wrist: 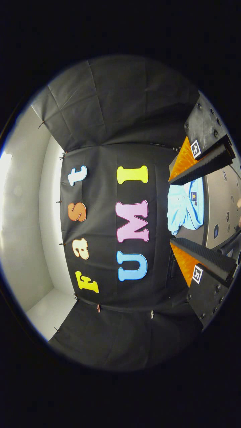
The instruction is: Put the clothes into the washing machine and then close the washing machine lid.
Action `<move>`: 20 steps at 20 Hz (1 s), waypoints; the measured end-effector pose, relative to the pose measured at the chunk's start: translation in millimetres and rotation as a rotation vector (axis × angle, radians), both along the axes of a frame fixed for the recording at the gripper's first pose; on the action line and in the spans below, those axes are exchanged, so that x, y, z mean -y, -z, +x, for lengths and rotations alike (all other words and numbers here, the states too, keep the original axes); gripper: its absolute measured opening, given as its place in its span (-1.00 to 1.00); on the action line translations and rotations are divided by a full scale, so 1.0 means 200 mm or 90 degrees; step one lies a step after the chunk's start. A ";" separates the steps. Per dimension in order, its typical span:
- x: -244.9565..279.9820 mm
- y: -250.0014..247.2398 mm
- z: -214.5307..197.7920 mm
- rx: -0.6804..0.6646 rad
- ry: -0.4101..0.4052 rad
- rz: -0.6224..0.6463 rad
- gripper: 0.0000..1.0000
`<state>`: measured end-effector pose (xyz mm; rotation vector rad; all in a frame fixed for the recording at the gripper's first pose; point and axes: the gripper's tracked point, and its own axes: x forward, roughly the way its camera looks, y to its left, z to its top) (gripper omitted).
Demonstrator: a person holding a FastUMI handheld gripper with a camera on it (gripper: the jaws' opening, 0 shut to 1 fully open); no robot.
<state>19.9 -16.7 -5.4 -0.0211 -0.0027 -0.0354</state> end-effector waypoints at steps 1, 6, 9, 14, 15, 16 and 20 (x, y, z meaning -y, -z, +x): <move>0.01 0.00 0.01 -0.001 0.003 0.001 0.98; 0.07 -0.01 0.13 0.003 0.019 0.002 0.98; 0.09 -0.03 0.21 0.009 0.022 0.004 0.98; 0.15 -0.01 0.43 -0.006 0.024 0.006 0.98; 0.17 -0.01 0.48 -0.012 0.027 0.006 0.98; 0.18 0.00 0.53 -0.020 0.029 0.008 0.98; 0.21 0.02 0.75 -0.058 0.031 0.002 0.98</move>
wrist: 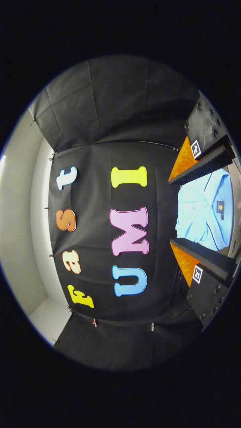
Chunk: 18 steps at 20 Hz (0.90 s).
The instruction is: Put the clothes into the washing machine and then close the washing machine lid.
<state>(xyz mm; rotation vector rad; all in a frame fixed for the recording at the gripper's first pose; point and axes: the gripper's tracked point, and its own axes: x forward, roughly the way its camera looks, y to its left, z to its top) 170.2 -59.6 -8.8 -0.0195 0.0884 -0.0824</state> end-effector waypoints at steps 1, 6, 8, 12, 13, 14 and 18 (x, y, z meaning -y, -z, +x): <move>0.02 0.01 0.06 -0.012 0.003 -0.003 0.98; 0.00 0.07 0.30 -0.088 -0.007 -0.006 0.99; 0.01 0.12 0.40 -0.122 -0.006 -0.016 0.98; 0.03 0.27 0.54 -0.200 -0.007 -0.018 0.98; 0.04 0.32 0.57 -0.220 -0.006 -0.016 0.97; 0.05 0.37 0.59 -0.240 -0.005 -0.014 0.96; 0.09 0.57 0.68 -0.317 0.000 -0.011 0.97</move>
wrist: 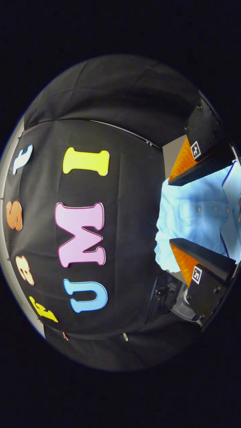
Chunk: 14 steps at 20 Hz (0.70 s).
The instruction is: Put the clothes into the washing machine and then close the washing machine lid.
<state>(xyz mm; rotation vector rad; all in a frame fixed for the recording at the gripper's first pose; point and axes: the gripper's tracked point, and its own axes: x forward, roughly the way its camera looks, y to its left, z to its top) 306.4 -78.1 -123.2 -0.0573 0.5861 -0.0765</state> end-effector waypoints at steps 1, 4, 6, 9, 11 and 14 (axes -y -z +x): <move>0.01 0.05 0.01 -0.017 0.001 0.003 0.97; 0.04 0.17 0.05 -0.057 0.011 0.008 0.98; 0.07 0.23 0.06 -0.075 0.019 0.013 0.98; 0.08 0.30 0.06 -0.103 0.021 0.011 0.97; 0.08 0.35 0.05 -0.131 0.019 0.008 0.98; 0.08 0.39 0.05 -0.159 0.023 0.024 0.96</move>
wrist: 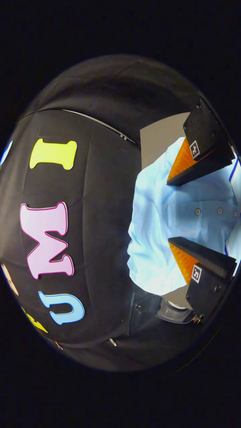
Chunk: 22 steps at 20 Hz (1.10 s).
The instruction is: Put the clothes into the washing machine and then close the washing machine lid.
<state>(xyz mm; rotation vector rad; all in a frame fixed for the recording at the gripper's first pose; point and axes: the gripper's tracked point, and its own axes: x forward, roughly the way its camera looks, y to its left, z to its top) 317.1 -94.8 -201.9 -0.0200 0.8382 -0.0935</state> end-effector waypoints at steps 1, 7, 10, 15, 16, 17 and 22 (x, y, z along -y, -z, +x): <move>0.01 0.01 0.00 -0.003 0.003 0.000 0.92; 0.01 0.05 0.02 -0.017 -0.023 -0.060 0.31; 0.01 0.05 0.02 -0.021 -0.046 -0.085 -0.01; 0.01 0.05 0.03 -0.006 -0.048 -0.054 -0.60; 0.01 0.04 0.03 -0.005 -0.049 -0.053 -0.59; 0.01 0.04 0.03 -0.004 -0.048 -0.050 -0.60; -0.02 -0.03 0.03 0.032 -0.056 -0.033 -0.60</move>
